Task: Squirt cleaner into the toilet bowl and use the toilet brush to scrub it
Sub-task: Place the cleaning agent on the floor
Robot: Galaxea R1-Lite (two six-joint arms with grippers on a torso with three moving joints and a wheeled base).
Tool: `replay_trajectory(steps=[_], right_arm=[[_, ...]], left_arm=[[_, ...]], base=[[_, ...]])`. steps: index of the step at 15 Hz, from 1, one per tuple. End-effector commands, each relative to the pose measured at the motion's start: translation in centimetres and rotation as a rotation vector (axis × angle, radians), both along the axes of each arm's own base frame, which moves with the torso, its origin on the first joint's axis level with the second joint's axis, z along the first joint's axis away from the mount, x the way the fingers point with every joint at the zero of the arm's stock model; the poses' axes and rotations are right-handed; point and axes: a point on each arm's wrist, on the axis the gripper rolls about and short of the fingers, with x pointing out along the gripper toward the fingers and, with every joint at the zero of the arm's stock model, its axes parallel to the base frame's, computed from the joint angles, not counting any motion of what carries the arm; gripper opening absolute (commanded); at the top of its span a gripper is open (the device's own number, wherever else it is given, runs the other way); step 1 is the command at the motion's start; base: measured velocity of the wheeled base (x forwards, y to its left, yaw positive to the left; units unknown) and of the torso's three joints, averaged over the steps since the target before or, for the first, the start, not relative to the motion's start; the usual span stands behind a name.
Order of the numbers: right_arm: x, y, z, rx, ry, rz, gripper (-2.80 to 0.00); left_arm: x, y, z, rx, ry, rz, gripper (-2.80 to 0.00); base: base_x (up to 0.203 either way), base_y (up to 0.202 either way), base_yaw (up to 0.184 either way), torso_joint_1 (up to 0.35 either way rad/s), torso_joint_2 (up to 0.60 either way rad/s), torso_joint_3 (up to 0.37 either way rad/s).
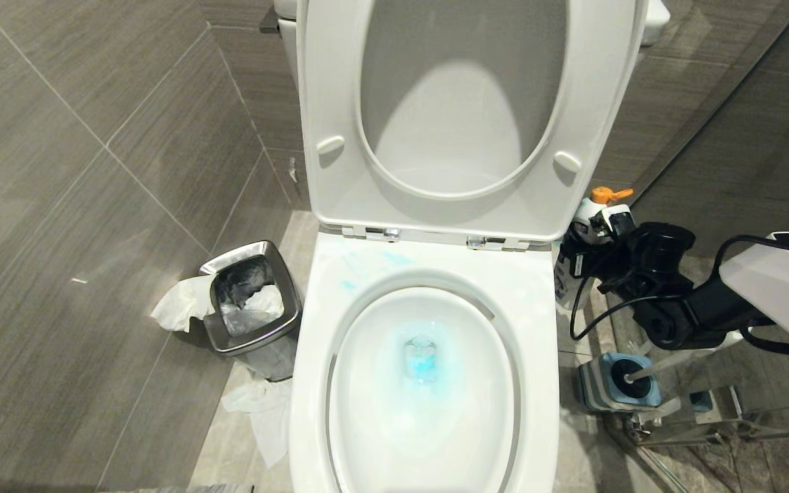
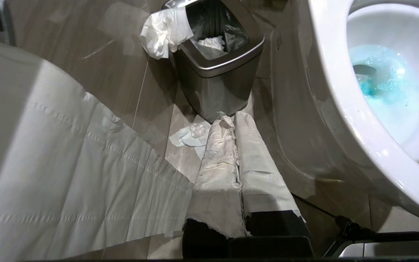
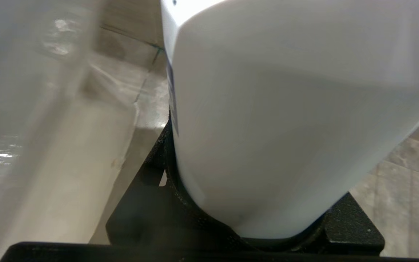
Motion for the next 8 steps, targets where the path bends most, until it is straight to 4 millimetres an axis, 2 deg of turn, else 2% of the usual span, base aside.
replay_trajectory(steps=[1,8], right_arm=[[1.1,0.1,-0.9,0.003,-0.014,0.002,-2.8],[2.9,1.5,0.9,0.014,-0.122,0.03,-2.8]], left_arm=[[0.0,0.0,0.0,0.0,0.003,0.0,-2.8],[0.0,0.0,0.0,0.0,0.001,0.001,-2.8]], base=[[0.0,0.0,0.0,-0.002,0.01,-0.197],[0.0,0.0,0.0,0.002,0.0,-0.194]])
